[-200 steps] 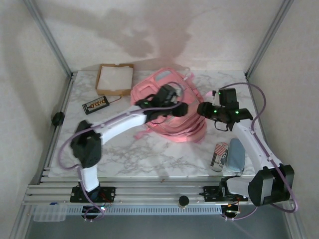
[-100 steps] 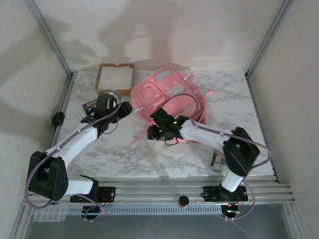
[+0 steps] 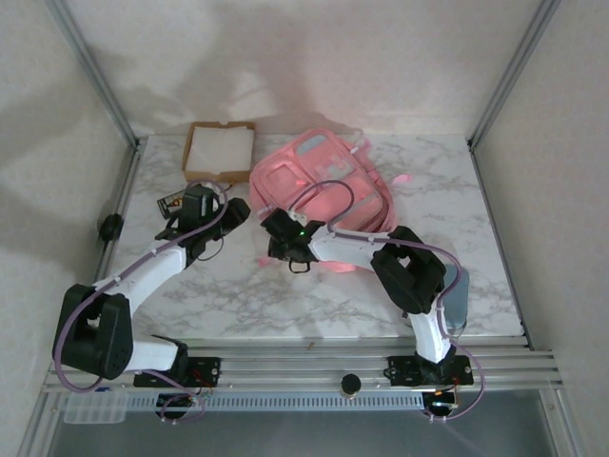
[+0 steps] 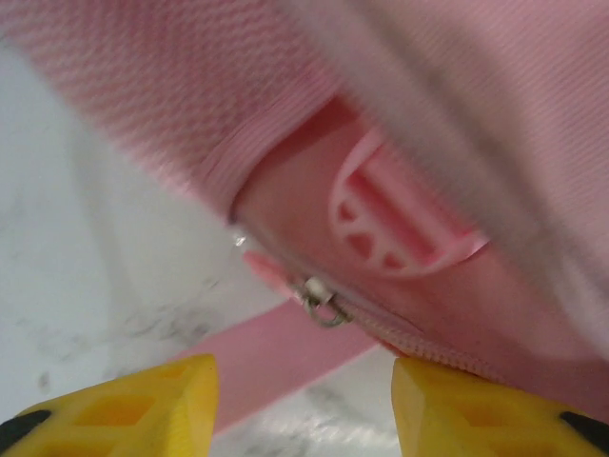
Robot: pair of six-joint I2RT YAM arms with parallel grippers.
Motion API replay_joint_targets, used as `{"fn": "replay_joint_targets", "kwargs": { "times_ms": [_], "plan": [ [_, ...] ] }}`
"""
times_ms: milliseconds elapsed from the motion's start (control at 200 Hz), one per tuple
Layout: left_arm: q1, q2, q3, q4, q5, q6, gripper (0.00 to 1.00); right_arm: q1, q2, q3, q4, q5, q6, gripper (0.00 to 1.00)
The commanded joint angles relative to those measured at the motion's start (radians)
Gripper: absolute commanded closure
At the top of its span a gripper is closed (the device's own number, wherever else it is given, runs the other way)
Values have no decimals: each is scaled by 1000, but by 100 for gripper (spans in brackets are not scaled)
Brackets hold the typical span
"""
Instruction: Pack the student bag
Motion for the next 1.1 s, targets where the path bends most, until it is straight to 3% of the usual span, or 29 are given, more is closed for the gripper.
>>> {"fn": "replay_joint_targets", "kwargs": {
  "times_ms": [0,205,355,496,781,1097],
  "plan": [
    [8,15,-17,53,28,-22,46,-77,-33,-39,-16,54,-80,46],
    [3,31,-36,110,64,-61,46,-129,-110,-87,-32,70,-172,43],
    [-1,40,-34,122,63,-71,46,-58,-84,-52,-49,13,-35,45],
    [-1,36,-34,109,57,-61,46,-23,-84,-96,-15,56,133,53],
    [-1,14,-43,106,59,-49,45,-15,5,22,-112,204,214,56],
    [0,31,-44,111,72,-22,43,-38,69,58,-156,236,293,47]
  ]
}}
